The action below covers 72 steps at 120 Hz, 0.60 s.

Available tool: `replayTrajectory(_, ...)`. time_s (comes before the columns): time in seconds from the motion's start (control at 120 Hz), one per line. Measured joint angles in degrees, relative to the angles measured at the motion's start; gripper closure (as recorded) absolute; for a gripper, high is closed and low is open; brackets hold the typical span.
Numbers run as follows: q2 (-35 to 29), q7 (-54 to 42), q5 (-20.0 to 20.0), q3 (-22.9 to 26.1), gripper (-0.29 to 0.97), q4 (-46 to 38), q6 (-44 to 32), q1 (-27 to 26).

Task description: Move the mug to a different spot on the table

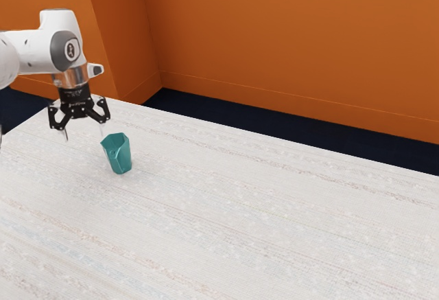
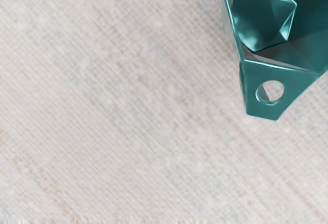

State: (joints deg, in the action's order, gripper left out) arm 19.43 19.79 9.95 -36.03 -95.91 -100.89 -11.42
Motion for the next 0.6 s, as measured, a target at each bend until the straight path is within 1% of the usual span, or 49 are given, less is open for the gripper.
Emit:
replayTrajectory(0.133, -0.35, 3.63, 0.91, 0.38, 0.00, -3.02, 0.89, -0.36)
replayTrajectory(0.3, -1.20, 7.86, 0.05, 0.67, 0.00, -6.14, 0.73, -2.44)
replayTrajectory(0.467, -1.25, 10.59, -0.65, 0.78, 0.00, -8.26, -4.41, -3.57)
replayTrajectory(0.55, -1.10, 11.62, -0.79, 0.97, 0.00, -8.58, -8.22, -3.62)
replayTrajectory(0.6, -1.14, 12.16, -0.68, 1.47, 0.00, -10.17, -11.27, -3.67)
